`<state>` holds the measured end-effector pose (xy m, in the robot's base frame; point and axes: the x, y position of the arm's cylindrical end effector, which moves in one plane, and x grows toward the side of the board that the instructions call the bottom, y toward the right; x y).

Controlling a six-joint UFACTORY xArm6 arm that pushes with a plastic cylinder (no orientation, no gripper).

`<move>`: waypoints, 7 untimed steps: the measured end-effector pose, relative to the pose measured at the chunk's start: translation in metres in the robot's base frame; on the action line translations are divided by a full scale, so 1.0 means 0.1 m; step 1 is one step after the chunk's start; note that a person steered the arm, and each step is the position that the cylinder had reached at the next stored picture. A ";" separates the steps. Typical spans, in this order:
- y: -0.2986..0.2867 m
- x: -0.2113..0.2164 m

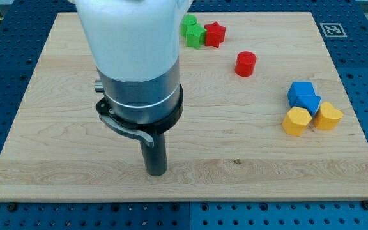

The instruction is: Point your arm to the red circle

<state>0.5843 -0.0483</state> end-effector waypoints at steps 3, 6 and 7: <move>0.20 -0.10; 1.12 -0.91; 1.12 -1.04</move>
<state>0.4800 0.0633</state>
